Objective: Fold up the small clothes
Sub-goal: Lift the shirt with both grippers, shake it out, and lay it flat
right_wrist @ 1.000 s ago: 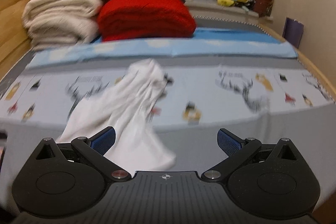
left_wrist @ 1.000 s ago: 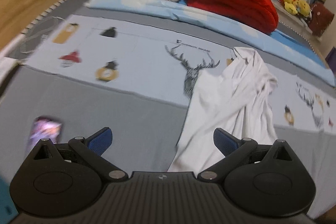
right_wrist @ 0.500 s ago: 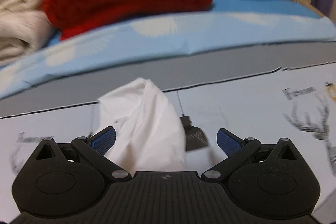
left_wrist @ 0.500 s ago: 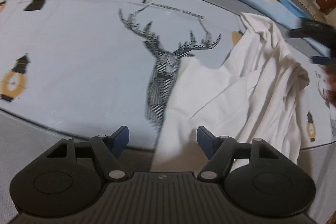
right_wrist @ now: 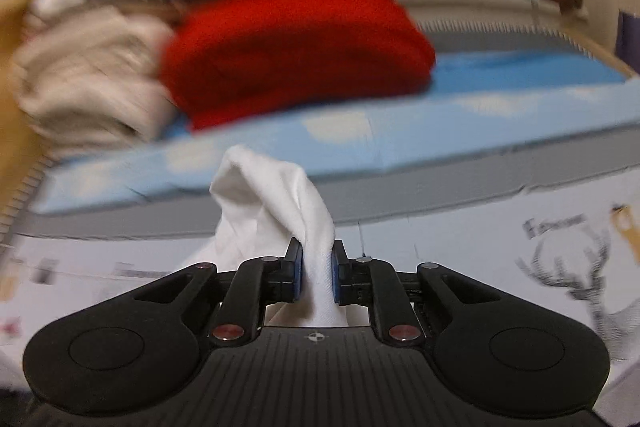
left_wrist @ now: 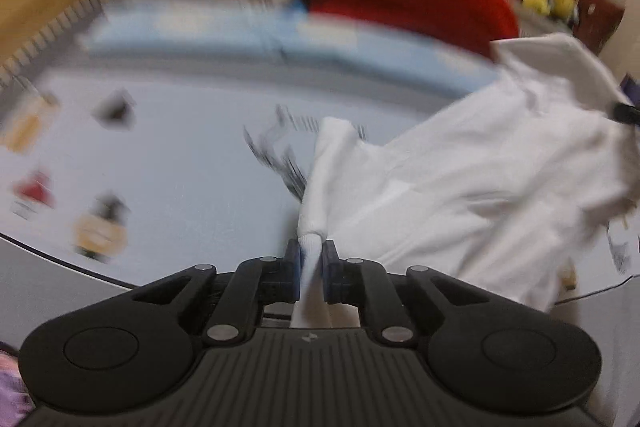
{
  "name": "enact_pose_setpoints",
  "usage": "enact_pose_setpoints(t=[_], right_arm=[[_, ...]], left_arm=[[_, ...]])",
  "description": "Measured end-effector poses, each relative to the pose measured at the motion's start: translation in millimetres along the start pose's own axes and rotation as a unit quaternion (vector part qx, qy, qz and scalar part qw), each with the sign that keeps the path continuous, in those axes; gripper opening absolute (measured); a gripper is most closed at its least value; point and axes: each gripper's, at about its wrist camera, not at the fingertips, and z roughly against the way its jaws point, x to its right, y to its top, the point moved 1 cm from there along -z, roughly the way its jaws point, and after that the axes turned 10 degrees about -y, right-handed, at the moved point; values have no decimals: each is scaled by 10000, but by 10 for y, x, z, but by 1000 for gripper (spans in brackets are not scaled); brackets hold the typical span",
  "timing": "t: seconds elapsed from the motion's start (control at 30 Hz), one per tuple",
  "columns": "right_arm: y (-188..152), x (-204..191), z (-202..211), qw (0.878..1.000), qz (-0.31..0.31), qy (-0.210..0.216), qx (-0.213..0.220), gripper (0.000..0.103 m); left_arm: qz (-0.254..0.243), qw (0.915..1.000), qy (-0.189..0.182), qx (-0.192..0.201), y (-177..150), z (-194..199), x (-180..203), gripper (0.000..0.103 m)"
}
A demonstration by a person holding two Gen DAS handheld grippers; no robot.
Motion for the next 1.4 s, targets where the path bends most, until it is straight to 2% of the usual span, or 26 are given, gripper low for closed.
enact_pose_setpoints(t=[0.1, 0.2, 0.3, 0.4, 0.5, 0.6, 0.7, 0.77, 0.83, 0.93, 1.03, 1.1, 1.2, 1.23, 1.27, 1.3, 1.33, 1.4], right_arm=[[41, 179, 1043, 9983, 32, 304, 498, 14], [95, 350, 1968, 9931, 58, 681, 949, 14], [76, 466, 2911, 9830, 254, 990, 1527, 14], [-65, 592, 3587, 9752, 291, 1189, 1845, 14], [-253, 713, 4132, 9681, 338, 1386, 2060, 14], [-397, 792, 4502, 9617, 348, 1527, 2251, 14], [-405, 895, 4631, 9584, 252, 1629, 2330, 14], [-358, 929, 4573, 9580, 152, 1639, 2348, 14], [-292, 945, 4381, 9590, 36, 1646, 2309, 14], [-196, 973, 3883, 9644, -214, 1663, 2045, 14], [-66, 1039, 2985, 9745, -466, 1572, 1533, 14], [-31, 1073, 2242, 9813, -673, 1469, 1044, 14], [-41, 1082, 1118, 9895, -948, 1003, 430, 14], [-59, 1079, 717, 9912, -1043, 768, 282, 16], [-95, 1077, 261, 9924, -1124, 463, 167, 18], [-129, 1060, -51, 9934, -1127, 217, 96, 26], [-185, 1052, -442, 9942, -1062, -126, -87, 37], [-354, 1085, -858, 9915, -1118, -400, -526, 42]], left_arm=[[-97, 9974, 143, 694, 71, 810, -8, 10], [-235, 9900, 174, 1383, 127, 1663, 79, 10], [-564, 9762, 232, 2081, 155, 2434, 279, 10], [-815, 9599, 233, 2670, 120, 3124, 423, 10], [-895, 9502, 134, 2981, 62, 3655, 500, 10], [-978, 9464, -10, 3079, 59, 4000, 569, 10], [-1170, 9379, 7, 3267, 98, 4270, 699, 10], [-1233, 9352, -30, 3320, 202, 4288, 770, 10], [-1264, 9379, -19, 3231, 320, 4172, 819, 10], [-1341, 9470, 82, 2919, 641, 3637, 815, 10], [-1302, 9621, 174, 2390, 1016, 2786, 754, 11], [-1169, 9721, 327, 2005, 1236, 2060, 704, 11], [-1055, 9829, 479, 1432, 1438, 892, 642, 12], [-987, 9864, 443, 1238, 1469, 468, 616, 16], [-902, 9899, 389, 1017, 1467, 32, 581, 32], [-697, 9935, 357, 827, 1454, -370, 524, 45], [-486, 9966, 410, 529, 1427, -779, 482, 63], [-89, 9982, 564, -162, 1338, -1347, 402, 64]])
